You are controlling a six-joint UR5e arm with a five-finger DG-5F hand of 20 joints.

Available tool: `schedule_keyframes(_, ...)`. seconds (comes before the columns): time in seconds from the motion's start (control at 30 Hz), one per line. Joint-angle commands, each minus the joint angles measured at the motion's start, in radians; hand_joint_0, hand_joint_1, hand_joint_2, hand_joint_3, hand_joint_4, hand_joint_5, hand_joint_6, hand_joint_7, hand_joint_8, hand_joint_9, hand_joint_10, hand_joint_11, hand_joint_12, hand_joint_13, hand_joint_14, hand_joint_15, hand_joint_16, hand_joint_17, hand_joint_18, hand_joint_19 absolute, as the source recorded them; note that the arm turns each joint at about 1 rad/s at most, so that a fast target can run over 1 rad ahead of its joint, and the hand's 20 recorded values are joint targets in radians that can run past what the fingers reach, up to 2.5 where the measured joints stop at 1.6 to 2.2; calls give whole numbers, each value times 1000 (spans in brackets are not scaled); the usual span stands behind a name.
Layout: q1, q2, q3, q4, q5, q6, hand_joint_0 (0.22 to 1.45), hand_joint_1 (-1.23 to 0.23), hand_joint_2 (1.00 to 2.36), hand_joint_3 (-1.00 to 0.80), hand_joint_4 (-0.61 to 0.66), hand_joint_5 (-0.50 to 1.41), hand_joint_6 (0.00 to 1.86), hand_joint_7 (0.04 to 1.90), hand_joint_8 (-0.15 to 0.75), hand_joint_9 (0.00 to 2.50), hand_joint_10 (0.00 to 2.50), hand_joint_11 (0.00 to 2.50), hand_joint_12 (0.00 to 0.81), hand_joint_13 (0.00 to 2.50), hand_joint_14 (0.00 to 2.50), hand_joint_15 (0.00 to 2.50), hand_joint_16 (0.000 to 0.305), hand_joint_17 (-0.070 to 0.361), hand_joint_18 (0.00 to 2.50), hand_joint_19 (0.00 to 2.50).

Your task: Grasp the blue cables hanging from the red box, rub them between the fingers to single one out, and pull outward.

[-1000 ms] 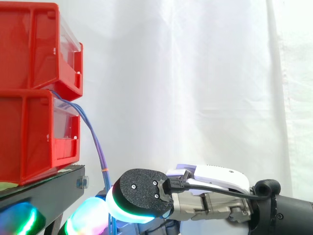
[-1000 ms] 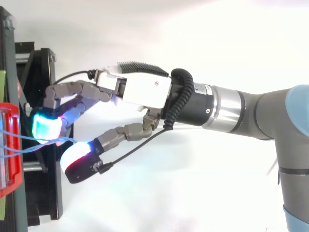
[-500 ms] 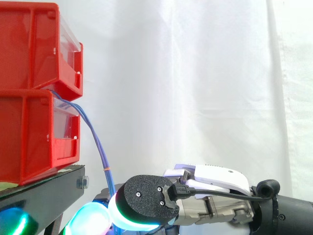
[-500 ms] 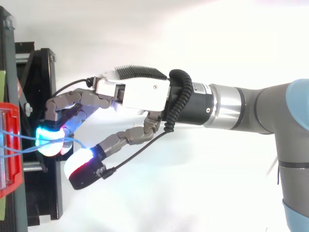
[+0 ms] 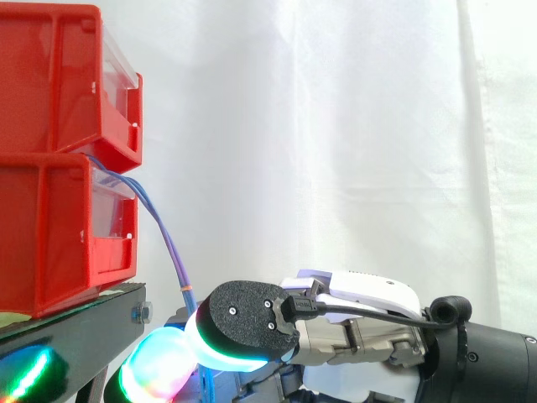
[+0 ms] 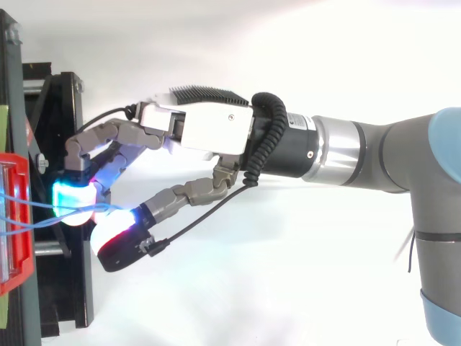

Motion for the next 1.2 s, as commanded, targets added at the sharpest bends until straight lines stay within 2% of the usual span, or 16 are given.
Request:
schedule_keyframes(0.0,-1,0,12,-3,0,-2,586,-737,1005,-431,242,-163,829,1033,323,964,20,783,392,812,17,521,57,129,716,619)
schedule_keyframes(0.17,-4,2,38,-4,0,2,581,-701,1005,-430,233,-162,830,1024,322,975,20,798,391,827,17,530,58,130,730,628)
schedule_keyframes(0.4,-5,0,41,-7,0,-2,563,-622,1005,-434,227,-145,788,1044,323,998,19,800,392,828,17,539,59,132,727,624)
schedule_keyframes(0.8,-13,0,39,-47,-37,-12,573,-625,1010,-362,220,-142,767,1110,326,1004,18,797,396,821,17,538,59,132,716,627)
schedule_keyframes(1.17,-27,14,39,-58,-74,-31,559,-624,1008,-382,229,-152,785,1066,329,997,20,796,399,816,19,537,59,134,715,624)
